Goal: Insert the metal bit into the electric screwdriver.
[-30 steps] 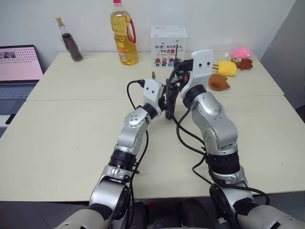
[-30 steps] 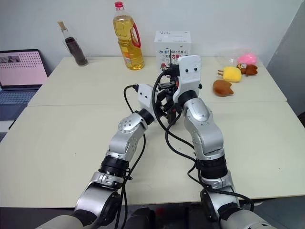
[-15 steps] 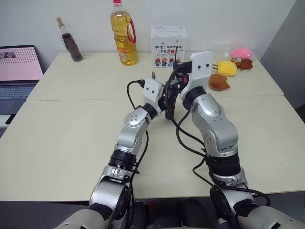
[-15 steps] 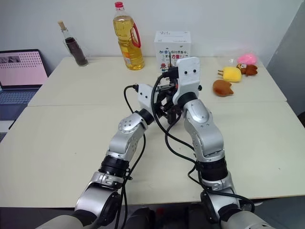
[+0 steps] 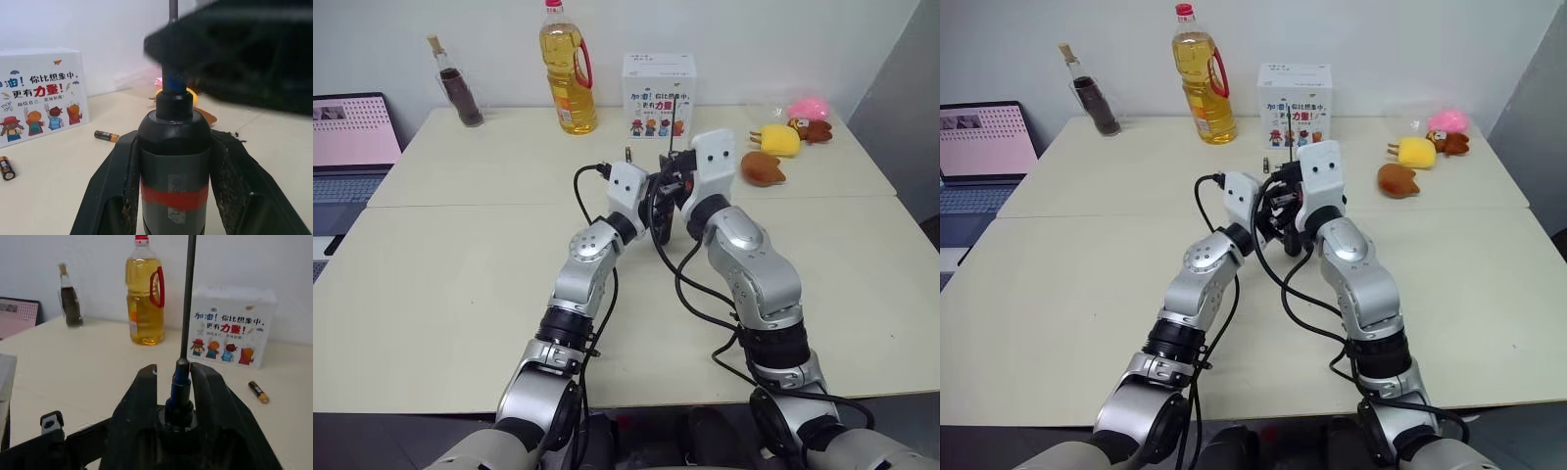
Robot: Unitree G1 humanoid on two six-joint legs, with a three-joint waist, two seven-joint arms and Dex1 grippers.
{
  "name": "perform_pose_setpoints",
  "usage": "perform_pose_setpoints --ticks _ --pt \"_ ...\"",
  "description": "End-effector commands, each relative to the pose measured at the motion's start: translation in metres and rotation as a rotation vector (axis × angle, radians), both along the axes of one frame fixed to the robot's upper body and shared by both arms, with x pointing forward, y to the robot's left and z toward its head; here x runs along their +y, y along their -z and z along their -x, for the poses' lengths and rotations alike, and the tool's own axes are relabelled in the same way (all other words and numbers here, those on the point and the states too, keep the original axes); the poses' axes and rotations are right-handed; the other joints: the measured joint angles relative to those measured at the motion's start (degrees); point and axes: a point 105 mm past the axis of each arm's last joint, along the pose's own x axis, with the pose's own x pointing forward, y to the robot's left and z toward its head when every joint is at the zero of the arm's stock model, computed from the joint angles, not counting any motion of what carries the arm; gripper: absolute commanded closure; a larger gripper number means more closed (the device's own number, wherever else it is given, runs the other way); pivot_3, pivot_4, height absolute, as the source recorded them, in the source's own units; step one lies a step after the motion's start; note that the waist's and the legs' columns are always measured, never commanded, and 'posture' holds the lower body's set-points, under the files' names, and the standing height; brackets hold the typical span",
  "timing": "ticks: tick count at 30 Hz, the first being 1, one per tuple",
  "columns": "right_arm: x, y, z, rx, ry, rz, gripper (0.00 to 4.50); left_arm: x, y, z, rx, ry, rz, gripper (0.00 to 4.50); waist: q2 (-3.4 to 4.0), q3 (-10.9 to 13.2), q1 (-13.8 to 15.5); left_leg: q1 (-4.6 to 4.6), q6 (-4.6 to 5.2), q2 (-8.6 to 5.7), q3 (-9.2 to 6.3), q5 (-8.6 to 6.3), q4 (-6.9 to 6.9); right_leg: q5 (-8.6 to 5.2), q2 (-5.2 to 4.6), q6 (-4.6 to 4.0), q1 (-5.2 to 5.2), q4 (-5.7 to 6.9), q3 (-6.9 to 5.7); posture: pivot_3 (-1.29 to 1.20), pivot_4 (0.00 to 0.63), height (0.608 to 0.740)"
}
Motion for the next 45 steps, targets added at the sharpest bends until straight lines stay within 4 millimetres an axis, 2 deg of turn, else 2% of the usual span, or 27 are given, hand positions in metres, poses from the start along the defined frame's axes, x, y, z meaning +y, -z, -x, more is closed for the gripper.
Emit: perform_pose_setpoints --ticks 1,6,10,14,19,22,23,26,28,32,36,39,40,45 --pt "0.003 -0.019 0.007 -0.076 -0.023 -0.019 2.50 0.004 0.005 -0.002 0.013 -0.019 -0.023 2.84 0.00 0.0 0.0 0.00 0.00 0.00 0.00 0.00 0.00 0.00 0.00 0.00 0.00 0.00 0.00 0.00 0.150 0.740" --pt "-0.004 -0.025 0.011 -0.098 -0.026 -0.022 1.03 0.002 0.005 -0.001 0.012 -0.010 -0.024 2.84 0.00 0.0 0.0 0.00 0.00 0.00 0.00 0.00 0.00 0.00 0.00 0.00 0.00 0.00 0.00 0.00 0.150 0.740" --pt "-0.017 -0.037 0.014 -0.112 -0.049 -0.062 0.07 0.002 0.004 -0.002 0.010 -0.005 -0.027 2.84 0.00 0.0 0.0 0.00 0.00 0.00 0.00 0.00 0.00 0.00 0.00 0.00 0.00 0.00 -0.01 0.00 0.150 0.740" --pt "-0.067 -0.058 0.018 -0.083 -0.124 -0.133 0.02 0.006 0.001 -0.005 -0.014 0.002 -0.065 2.84 0.00 0.0 0.1 -0.04 0.00 -0.03 -0.01 0.00 0.01 0.00 0.00 0.00 0.00 -0.02 -0.05 0.00 0.150 0.740" --pt "-0.117 -0.066 0.025 -0.026 -0.168 -0.094 0.02 0.021 -0.014 -0.012 -0.032 0.017 -0.082 2.84 0.00 0.0 -0.2 -0.02 0.02 -0.05 0.03 -0.01 -0.03 0.01 -0.02 0.00 0.06 -0.14 -0.06 0.00 0.150 0.740" --pt "-0.120 -0.066 0.042 0.026 -0.290 -0.048 0.02 0.033 -0.032 -0.013 -0.050 0.052 -0.101 2.84 0.03 0.0 -0.9 0.12 0.08 0.02 0.11 -0.01 -0.19 0.00 0.14 -0.01 0.02 -0.11 0.05 0.00 0.150 0.740" --pt "-0.116 -0.063 0.054 0.048 -0.369 -0.006 0.02 0.041 -0.043 -0.012 -0.053 0.087 -0.122 2.84 0.03 0.0 -1.2 0.12 0.08 0.08 0.09 -0.01 -0.22 0.00 0.25 -0.01 0.00 -0.11 0.05 0.00 0.150 0.740" --pt "-0.108 -0.048 0.084 0.122 -0.514 0.085 0.02 0.062 -0.068 -0.004 -0.051 0.199 -0.218 2.84 0.04 0.2 -1.3 0.00 0.10 0.20 0.01 -0.01 -0.23 -0.04 0.41 -0.08 -0.05 -0.12 0.01 0.00 0.150 0.740" --pt "-0.104 -0.030 0.100 0.182 -0.572 0.141 0.02 0.075 -0.073 0.005 -0.039 0.274 -0.353 2.84 0.05 0.2 -1.3 -0.08 0.10 0.31 -0.03 -0.01 -0.25 -0.04 0.57 -0.09 -0.08 -0.17 -0.03 0.00 0.150 0.740" --pt "-0.097 0.006 0.129 0.286 -0.643 0.191 0.02 0.106 -0.063 0.023 0.048 0.412 -0.681 2.84 0.07 0.2 -0.4 -0.24 0.10 0.31 -0.04 -0.02 -0.25 -0.05 0.57 -0.09 -0.08 -0.44 -0.15 0.00 0.150 0.740" --pt "-0.090 0.022 0.146 0.321 -0.678 0.195 0.02 0.122 -0.054 0.033 0.134 0.489 -0.828 2.84 0.01 0.3 0.3 -0.23 0.10 0.10 0.05 -0.02 -0.14 -0.04 0.28 -0.07 -0.05 -0.41 -0.14 0.00 0.150 0.740" --pt "-0.086 0.031 0.151 0.324 -0.660 0.167 0.02 0.120 -0.030 0.032 0.210 0.537 -0.960 2.84 -0.23 0.4 0.8 -0.26 0.09 0.06 0.05 -0.02 -0.09 -0.03 0.23 -0.04 -0.02 -0.42 -0.16 0.00 0.150 0.740" --pt "-0.085 0.032 0.150 0.315 -0.641 0.160 0.02 0.115 -0.016 0.026 0.213 0.529 -0.988 2.84 -0.27 0.4 1.0 -0.25 0.09 0.06 0.04 -0.02 -0.07 -0.04 0.24 -0.03 0.05 -0.45 -0.17 0.00 0.150 0.740" --pt "-0.090 0.039 0.146 0.292 -0.549 0.212 0.02 0.095 0.024 0.007 0.207 0.493 -0.974 2.84 -0.31 0.4 1.6 -0.27 0.10 0.07 0.05 -0.02 -0.03 -0.03 0.25 -0.03 0.02 -0.41 -0.14 0.00 0.150 0.740"
